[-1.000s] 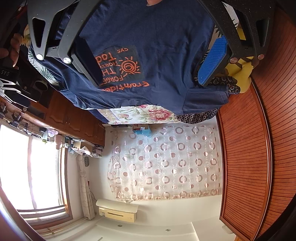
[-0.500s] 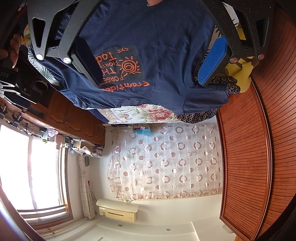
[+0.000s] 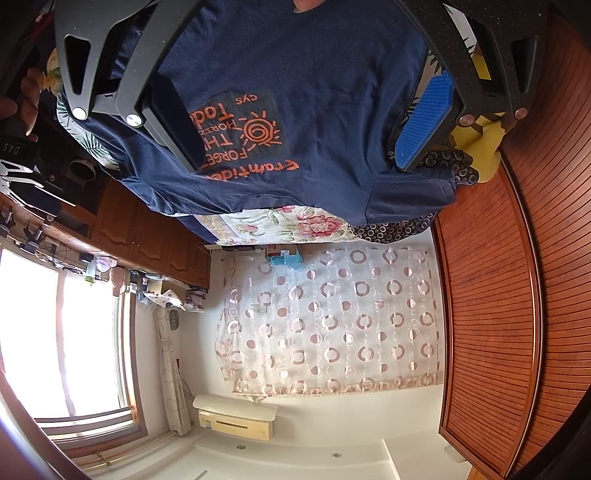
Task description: Fold small clothes
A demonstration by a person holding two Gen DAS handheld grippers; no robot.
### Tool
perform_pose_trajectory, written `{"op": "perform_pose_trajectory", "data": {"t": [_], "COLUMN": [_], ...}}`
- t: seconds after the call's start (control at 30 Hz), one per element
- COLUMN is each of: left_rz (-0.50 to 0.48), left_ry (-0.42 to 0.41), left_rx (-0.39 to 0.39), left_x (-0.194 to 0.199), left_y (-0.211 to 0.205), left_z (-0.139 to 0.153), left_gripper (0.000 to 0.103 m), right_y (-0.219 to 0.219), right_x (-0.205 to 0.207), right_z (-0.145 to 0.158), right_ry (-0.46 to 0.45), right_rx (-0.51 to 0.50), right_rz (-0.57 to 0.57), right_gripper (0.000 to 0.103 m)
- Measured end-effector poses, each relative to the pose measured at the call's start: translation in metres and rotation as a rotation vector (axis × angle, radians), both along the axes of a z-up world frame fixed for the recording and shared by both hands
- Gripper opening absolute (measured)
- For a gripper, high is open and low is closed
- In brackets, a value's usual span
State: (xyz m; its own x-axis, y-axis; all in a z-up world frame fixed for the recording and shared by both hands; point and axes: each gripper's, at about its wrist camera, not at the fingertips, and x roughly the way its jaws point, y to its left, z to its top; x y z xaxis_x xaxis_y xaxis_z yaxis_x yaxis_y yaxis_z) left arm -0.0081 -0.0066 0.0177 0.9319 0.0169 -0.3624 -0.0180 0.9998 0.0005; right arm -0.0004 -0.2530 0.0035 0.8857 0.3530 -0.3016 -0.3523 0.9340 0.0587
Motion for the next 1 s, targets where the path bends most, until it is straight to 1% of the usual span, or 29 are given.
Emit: {"op": "perform_pose_trajectory", "data": {"t": [1.0], "left_rz": [-0.002], "left_ry": [-0.005], "left_rx": [0.001], "left_x": [-0.0026], "left_y": [-0.0005], "left_z": [0.0007], "left_gripper": [0.103], "right_y": [-0.0002], "right_x": [-0.0011], "right_z": [0.0001], "right_ry": [0.0], "right_rx": [0.005], "right_rz": [0.002], "right_gripper": [0.103]}}
